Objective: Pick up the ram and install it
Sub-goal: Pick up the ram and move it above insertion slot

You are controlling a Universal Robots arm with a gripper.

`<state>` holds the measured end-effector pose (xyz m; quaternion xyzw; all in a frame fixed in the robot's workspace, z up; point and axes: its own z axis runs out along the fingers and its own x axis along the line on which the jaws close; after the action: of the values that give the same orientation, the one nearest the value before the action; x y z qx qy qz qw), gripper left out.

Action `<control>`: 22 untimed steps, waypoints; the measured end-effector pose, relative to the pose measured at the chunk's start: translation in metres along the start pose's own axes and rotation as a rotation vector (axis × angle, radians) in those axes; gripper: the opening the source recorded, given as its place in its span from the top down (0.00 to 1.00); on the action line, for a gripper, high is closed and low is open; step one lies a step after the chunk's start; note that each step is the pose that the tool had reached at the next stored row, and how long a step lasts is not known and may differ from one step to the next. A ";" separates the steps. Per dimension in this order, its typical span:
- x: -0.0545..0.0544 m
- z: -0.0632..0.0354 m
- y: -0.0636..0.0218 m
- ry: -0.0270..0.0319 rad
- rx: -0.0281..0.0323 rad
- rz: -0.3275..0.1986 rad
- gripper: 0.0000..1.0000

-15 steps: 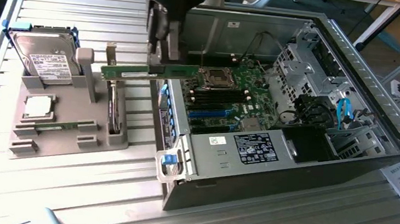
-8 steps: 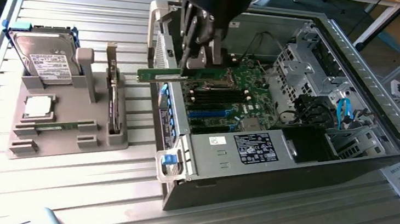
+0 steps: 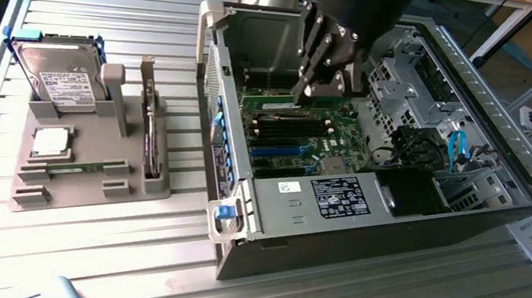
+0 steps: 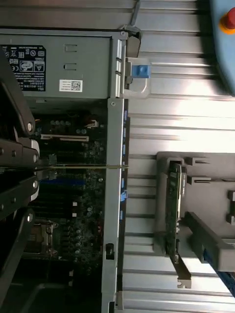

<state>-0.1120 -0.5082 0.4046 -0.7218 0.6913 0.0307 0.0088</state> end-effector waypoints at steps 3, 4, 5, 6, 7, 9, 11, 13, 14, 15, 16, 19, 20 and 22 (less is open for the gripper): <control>0.001 0.0007 -0.0209 0.0001 0.0000 0.000 0.88; 0.001 0.0008 -0.0252 0.0001 -0.0001 0.000 0.88; 0.001 0.0008 -0.0306 0.0001 -0.0001 0.000 0.88; 0.002 0.0008 -0.0416 0.0002 -0.0001 0.000 0.88; 0.002 0.0009 -0.0507 0.0000 0.0000 0.000 0.88; 0.003 0.0008 -0.0680 0.0001 -0.0001 0.000 0.88; 0.003 0.0007 -0.0778 0.0001 -0.0001 0.000 0.88; 0.004 0.0007 -0.0877 0.0000 0.0000 0.000 0.88; 0.004 0.0007 -0.0920 0.0001 0.0000 0.000 0.88; 0.004 0.0006 -0.0963 0.0002 -0.0001 0.000 0.88; 0.004 0.0005 -0.1011 0.0003 -0.0001 0.000 0.88; 0.004 0.0003 -0.1249 0.0001 -0.0001 0.000 0.88; 0.002 0.0004 -0.1263 0.0001 0.0000 0.000 0.88; -0.012 0.0011 -0.1307 0.0019 -0.0001 0.000 0.88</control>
<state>0.0179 -0.4908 0.4002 -0.7218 0.6914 0.0301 0.0081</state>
